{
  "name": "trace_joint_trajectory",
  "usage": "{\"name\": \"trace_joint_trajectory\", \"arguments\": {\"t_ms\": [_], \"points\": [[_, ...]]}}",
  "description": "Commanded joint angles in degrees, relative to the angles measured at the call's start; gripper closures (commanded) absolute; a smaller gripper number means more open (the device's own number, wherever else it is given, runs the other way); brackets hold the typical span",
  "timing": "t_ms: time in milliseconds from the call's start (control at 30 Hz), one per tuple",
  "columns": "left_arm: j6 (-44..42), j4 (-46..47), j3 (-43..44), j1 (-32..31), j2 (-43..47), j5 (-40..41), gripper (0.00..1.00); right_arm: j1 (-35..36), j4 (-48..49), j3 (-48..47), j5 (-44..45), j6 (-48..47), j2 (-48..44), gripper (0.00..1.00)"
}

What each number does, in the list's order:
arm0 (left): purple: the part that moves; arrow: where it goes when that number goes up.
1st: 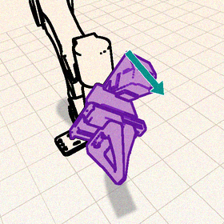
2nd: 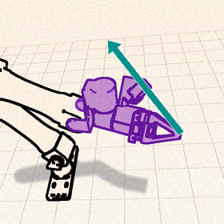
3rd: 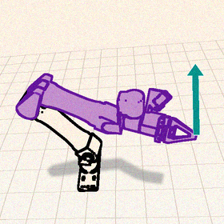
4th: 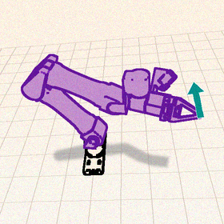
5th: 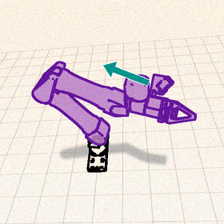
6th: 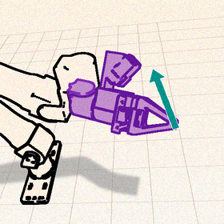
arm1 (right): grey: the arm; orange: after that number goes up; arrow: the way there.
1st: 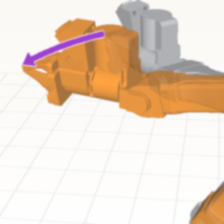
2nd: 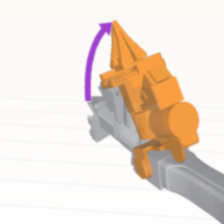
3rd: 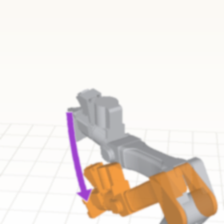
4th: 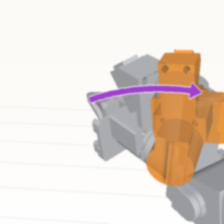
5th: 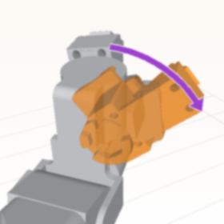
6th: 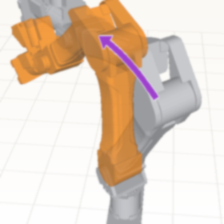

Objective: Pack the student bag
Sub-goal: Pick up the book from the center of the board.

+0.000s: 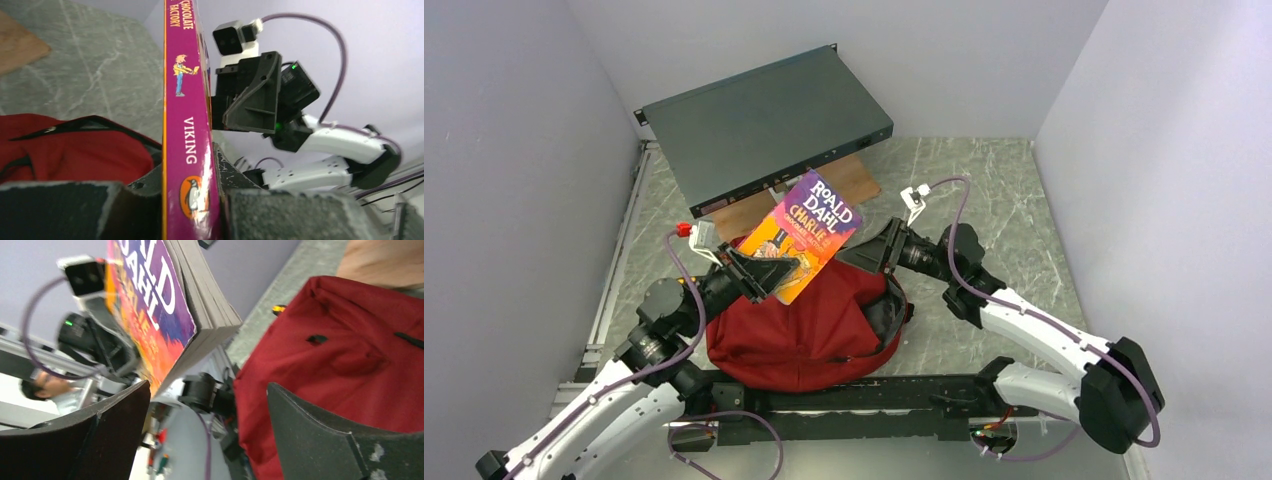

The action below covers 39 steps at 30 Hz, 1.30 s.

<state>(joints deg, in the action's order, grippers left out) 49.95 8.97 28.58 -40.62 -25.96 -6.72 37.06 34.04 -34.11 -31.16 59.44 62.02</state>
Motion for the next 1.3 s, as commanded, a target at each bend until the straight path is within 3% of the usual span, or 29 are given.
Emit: {"name": "trace_joint_trajectory", "arguments": {"t_ms": [0,200,333,600,867,1100,1267], "points": [[-9.5,-7.9,7.1,0.1,1.6,-1.3,1.0,-0.4,-15.3,-6.6,-2.0,-16.7,-3.6,0.1],[-16.0,-17.6,12.5,0.1,2.4,-2.5,1.0,-3.2,-35.8,-14.2,1.5,-33.0,-6.8,0.02],[-18.0,-18.9,13.4,0.1,2.4,-5.3,1.0,-8.7,-39.6,-17.1,-4.2,-36.1,-7.3,0.01],[-17.1,-13.4,14.4,0.1,-1.9,-17.0,1.0,-12.4,-37.2,-22.9,-22.5,-33.9,-3.0,0.01],[-15.0,-6.2,14.3,0.2,-8.6,-27.9,1.0,-12.3,-22.6,-23.8,-36.1,-20.2,2.2,0.01],[-14.5,-2.6,14.6,0.1,-11.3,-28.9,1.0,-9.2,-8.0,-16.0,-40.3,-8.6,2.4,0.22],[-15.4,-2.6,15.3,0.1,-13.5,-29.4,1.0,-8.4,-8.0,-12.8,-40.2,-8.5,0.9,0.57]]}}
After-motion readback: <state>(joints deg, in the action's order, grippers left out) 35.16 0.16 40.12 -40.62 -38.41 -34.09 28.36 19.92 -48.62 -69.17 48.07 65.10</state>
